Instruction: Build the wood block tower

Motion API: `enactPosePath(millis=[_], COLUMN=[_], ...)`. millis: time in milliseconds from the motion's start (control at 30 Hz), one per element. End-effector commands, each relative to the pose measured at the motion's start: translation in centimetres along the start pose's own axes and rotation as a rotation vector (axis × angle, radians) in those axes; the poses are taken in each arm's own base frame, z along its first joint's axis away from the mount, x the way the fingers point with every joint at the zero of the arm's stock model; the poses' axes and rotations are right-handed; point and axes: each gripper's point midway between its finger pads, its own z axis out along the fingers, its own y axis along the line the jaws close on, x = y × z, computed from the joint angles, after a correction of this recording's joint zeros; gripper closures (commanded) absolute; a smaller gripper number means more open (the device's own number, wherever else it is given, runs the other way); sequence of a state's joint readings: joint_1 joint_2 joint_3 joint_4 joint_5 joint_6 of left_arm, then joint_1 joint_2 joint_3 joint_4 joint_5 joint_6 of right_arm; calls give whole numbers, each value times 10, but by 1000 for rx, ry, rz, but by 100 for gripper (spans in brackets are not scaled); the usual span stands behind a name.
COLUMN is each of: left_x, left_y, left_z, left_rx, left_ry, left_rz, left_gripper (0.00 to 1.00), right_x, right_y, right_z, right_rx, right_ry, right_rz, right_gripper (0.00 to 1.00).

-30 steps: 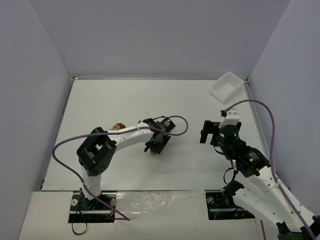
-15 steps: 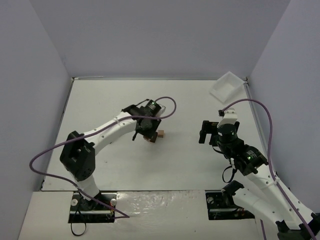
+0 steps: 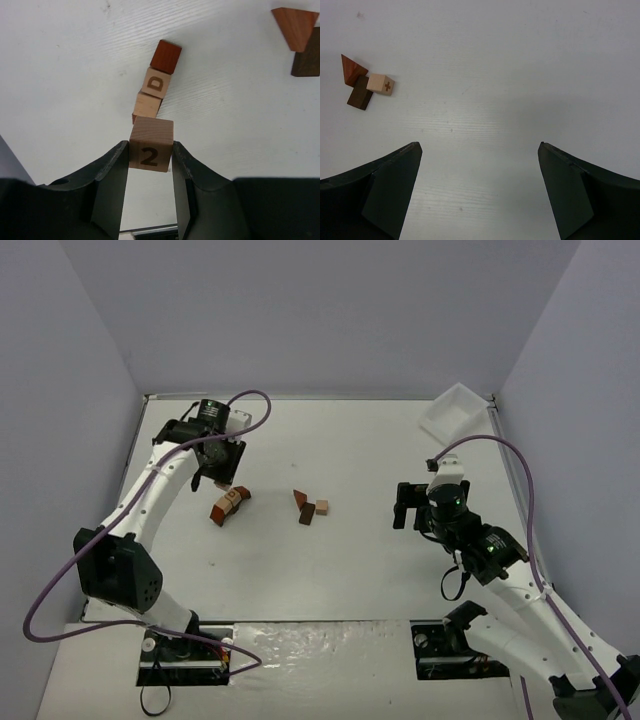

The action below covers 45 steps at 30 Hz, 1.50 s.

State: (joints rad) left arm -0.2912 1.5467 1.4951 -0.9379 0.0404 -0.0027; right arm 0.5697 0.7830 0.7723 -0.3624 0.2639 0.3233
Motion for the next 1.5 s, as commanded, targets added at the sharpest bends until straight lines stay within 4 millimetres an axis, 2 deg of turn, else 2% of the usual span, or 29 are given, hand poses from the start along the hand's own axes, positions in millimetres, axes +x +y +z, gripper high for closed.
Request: enactPosePath(millis=[0,300,800,1167,1467], left_x=[7,26,17,28,25], left_y=[17,16,24,25,29], left_z=[-10,15,37,50,55], left_rx=[8,93,83,71,49], left_ry=[10,88,66,81,54], left_rz=[92,142,173,143,127], left_gripper=[100,100,100,100,100], right_x=[-30,-29,-27,-25,-25], right_y=[10,12,14,14,14], right_z=[-3,-2,-1,1,1], right_rx=[-40,-52,-61,-57,-61], right_ry=[-81,-76,-71,-64,-66], right_rz=[16,5,5,2,6], right_gripper=[0,0,0,0,0])
